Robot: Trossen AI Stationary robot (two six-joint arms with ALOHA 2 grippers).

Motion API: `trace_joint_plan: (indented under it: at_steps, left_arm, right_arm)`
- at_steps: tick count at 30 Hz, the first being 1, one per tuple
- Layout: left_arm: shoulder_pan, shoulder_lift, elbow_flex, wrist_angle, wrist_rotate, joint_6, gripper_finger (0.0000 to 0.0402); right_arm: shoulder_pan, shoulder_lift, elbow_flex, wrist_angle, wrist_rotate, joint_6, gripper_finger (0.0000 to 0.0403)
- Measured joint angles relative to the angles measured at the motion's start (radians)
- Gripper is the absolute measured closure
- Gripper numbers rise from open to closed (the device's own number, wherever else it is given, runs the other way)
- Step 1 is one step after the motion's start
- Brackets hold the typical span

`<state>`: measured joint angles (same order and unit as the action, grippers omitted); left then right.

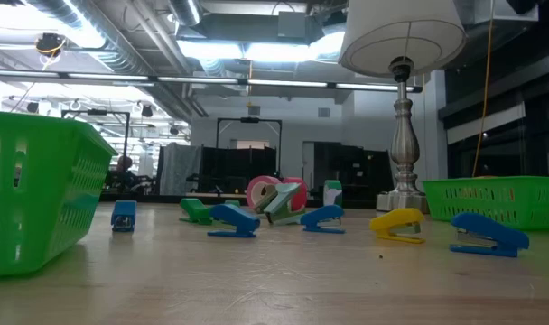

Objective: Pick and place Stapler, Stapler remover, tape
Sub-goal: Put the black staple remover into the bottom right green bin, then put the green tape into the top right green bin

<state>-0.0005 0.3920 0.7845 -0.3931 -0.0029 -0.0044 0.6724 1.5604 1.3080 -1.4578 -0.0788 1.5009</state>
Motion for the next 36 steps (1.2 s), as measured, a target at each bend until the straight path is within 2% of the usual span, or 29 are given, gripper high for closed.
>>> trace_joint_plan:
  at_steps: [4, 11, 24, 32, 36]
  left_arm:
    - [0.0, 0.0, 0.0, 0.0, 0.0, 0.0, 0.0396]
    - [0.0, 0.0, 0.0, 0.0, 0.0, 0.0, 0.0395]
    - [0.0, 0.0, 0.0, 0.0, 0.0, 0.0, 0.0395]
    - [0.0, 0.0, 0.0, 0.0, 0.0, 0.0, 0.0396]
    - [0.0, 0.0, 0.0, 0.0, 0.0, 0.0, 0.0395]
  right_arm:
    - [0.0, -0.004, -0.089, 0.056, -0.074, 0.007, 0.0395]
    - [0.0, -0.005, -0.124, 0.05, -0.082, 0.016, 0.0384]
    - [0.0, -0.005, -0.123, 0.009, -0.073, 0.018, 0.0283]
    - [0.0, -0.005, -0.123, -0.001, -0.07, 0.01, 0.0275]
    - [-0.002, -0.006, -0.123, -0.005, -0.021, 0.013, 0.0275]
